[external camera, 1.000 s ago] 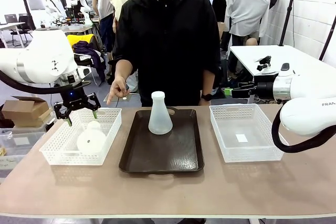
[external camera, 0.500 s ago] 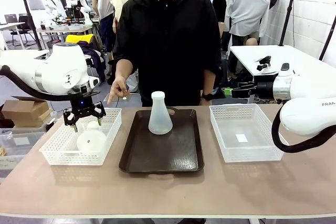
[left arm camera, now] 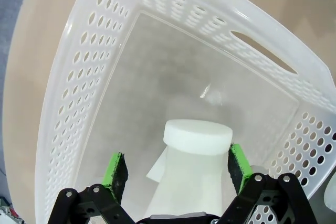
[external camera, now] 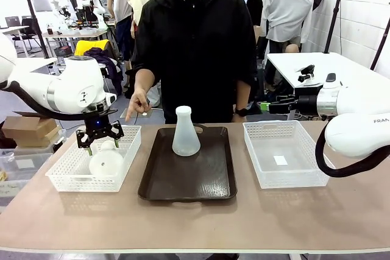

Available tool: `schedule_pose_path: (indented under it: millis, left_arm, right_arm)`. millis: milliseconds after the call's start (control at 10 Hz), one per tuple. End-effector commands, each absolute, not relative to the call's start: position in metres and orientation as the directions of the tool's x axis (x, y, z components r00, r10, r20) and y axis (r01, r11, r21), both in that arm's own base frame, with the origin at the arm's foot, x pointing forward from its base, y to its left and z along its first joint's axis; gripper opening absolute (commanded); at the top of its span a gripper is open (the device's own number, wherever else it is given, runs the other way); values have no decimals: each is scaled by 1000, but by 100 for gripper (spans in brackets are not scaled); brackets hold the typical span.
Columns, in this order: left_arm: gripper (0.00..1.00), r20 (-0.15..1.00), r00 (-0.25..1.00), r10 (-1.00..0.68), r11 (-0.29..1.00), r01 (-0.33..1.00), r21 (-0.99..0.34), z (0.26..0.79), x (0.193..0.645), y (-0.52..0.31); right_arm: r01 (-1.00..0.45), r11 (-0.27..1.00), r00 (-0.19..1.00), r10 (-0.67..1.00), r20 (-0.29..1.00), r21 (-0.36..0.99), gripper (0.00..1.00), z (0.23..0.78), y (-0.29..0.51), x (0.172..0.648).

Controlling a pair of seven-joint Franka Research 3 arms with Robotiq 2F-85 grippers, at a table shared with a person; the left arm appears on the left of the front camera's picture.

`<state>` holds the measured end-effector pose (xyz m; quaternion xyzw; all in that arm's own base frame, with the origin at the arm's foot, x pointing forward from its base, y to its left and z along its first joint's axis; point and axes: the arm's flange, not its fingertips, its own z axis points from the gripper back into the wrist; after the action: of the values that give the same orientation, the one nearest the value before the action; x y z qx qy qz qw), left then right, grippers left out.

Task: Prepare the laboratory tools.
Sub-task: Pick up the Big flask that the person points to.

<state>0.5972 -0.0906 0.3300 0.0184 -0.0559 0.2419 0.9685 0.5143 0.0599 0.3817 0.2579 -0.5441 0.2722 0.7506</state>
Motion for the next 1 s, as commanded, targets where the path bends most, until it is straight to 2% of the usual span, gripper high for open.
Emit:
schedule_pose_path:
  millis: [0, 300, 400, 600, 900]
  left_arm:
    - [100, 134, 861, 490, 871, -491, -28, 328, 605, -91]
    - [100, 88, 868, 489, 872, -485, -67, 323, 609, -90]
    - [97, 69, 876, 478, 877, -473, -80, 322, 610, -90]
    - [66, 98, 874, 476, 879, -473, -57, 321, 613, -90]
    - [9, 106, 875, 472, 882, -469, -48, 323, 616, -87]
  right_arm:
    - [-690, 717, 268, 132, 954, 95, 100, 385, 60, 514]
    - [-690, 717, 268, 132, 954, 95, 100, 385, 60, 514]
    - [-690, 717, 268, 132, 954, 95, 100, 385, 60, 514]
    - [-690, 717, 268, 132, 954, 95, 100, 385, 60, 514]
    - [-690, 717, 268, 132, 954, 95, 100, 385, 60, 514]
